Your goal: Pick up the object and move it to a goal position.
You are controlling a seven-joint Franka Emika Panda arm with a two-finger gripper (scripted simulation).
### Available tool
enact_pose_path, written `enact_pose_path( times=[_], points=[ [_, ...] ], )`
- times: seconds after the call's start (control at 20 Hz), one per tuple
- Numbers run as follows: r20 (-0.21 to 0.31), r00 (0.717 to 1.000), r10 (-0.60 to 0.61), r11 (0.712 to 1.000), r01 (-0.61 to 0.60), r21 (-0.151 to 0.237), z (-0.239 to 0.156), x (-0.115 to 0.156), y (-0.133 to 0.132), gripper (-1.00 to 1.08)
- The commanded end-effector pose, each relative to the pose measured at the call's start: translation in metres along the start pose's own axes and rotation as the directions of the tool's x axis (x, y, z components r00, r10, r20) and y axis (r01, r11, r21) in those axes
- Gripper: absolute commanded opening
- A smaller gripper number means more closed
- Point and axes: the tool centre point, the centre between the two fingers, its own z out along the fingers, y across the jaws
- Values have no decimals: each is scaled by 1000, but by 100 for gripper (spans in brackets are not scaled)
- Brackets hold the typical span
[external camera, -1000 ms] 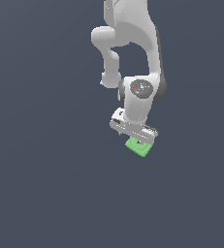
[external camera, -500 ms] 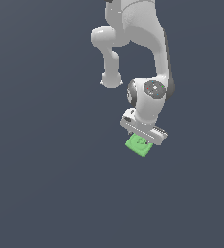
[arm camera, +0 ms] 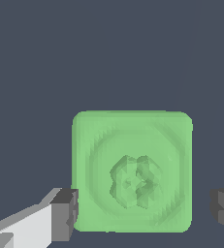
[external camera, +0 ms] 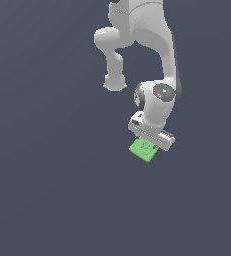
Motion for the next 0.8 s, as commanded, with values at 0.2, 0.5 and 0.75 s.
enact_pose_path(
  times=[0.2, 0.5, 0.75],
  points=[
    [0, 1000, 1, 1000, -1, 0, 8, 0, 0, 100],
    [-1, 1000, 3, 1000, -3, 0, 37, -1, 1, 100],
    [-1, 1000, 4, 1000, -4, 0, 49, 0, 0, 100]
  ],
)
